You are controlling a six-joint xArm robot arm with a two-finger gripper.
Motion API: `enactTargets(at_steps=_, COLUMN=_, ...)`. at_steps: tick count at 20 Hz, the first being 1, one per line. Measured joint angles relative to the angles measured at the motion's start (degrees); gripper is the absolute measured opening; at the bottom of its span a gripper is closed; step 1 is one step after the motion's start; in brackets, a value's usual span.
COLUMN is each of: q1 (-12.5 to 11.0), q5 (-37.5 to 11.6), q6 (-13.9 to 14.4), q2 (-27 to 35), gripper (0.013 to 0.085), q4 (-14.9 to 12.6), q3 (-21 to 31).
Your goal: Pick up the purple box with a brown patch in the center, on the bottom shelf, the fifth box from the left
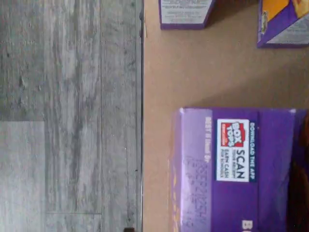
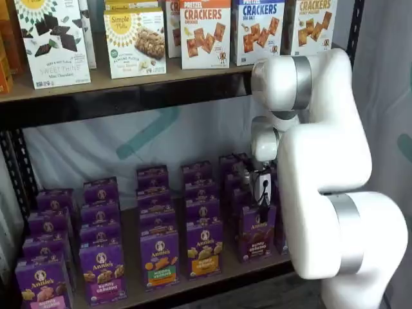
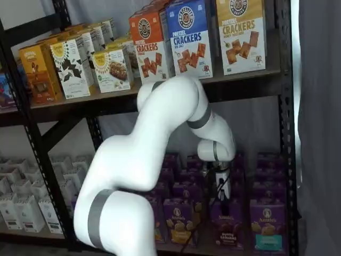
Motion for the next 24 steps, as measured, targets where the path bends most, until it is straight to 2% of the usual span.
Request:
enactTargets(at_steps=7, q1=-0.1, q5=-0.1, q6=-1.0, q2=1.9, gripper=0.085, q4=1.1, q3=-1.7)
enactTargets(at_steps=8, q1=-0.1, q5=0.0, q6=-1.0, q2=2.1, gripper=0.081, q4=1.1, q3=-2.0)
enactTargets(at_steps=9, q1=-0.1, q5=0.0, q6=-1.0, q2=2.2, gripper=0.081, q4=1.0, q3=-2.1)
enactTargets(at_steps=12, q1=-0.2, q5=-0.2, q6=-1.1, q2=2.5, gripper=0.073, q4=1.1, q3=-2.5)
enactTargets(at_steps=13, q1=-0.2, q5=-0.3, q6=-1.2, q2=2.6, gripper=0.073, q4=1.1, q3=-2.5)
enactTargets(at_steps=15, q1=-0.4, q5=-0.2, q6=-1.5, q2=2.7, gripper=0.065, q4=1.3, q3=-2.8)
enactTargets(at_steps=16, q1=-0.4, q5=-0.2, q6=-1.6, q2=2.7, gripper=0.065, q4=1.4, q3=-2.8)
enactTargets(at_steps=18, q1=-0.5, q5=0.0, q6=-2.0, q2=2.7, gripper=0.057, q4=1.7, q3=-3.0)
enactTargets(at_steps=19, q1=-0.6, q5=0.1, q6=-2.1, q2=2.7, gripper=0.057, q4=1.8, q3=-3.0)
enactTargets(at_steps=20, q1=-0.6, q5=0.1, q6=-2.2, q2=2.7, gripper=0.053, q4=1.9, q3=-3.0)
enactTargets(at_steps=23, q1=-0.7, q5=0.2, q6=-2.3, q2=2.7, gripper=0.049, q4=1.8, q3=-3.0)
enactTargets(at_steps=24, q1=-0.8, q5=0.2, q6=-2.3, q2=2.6, gripper=0.045, q4=1.8, q3=-2.9)
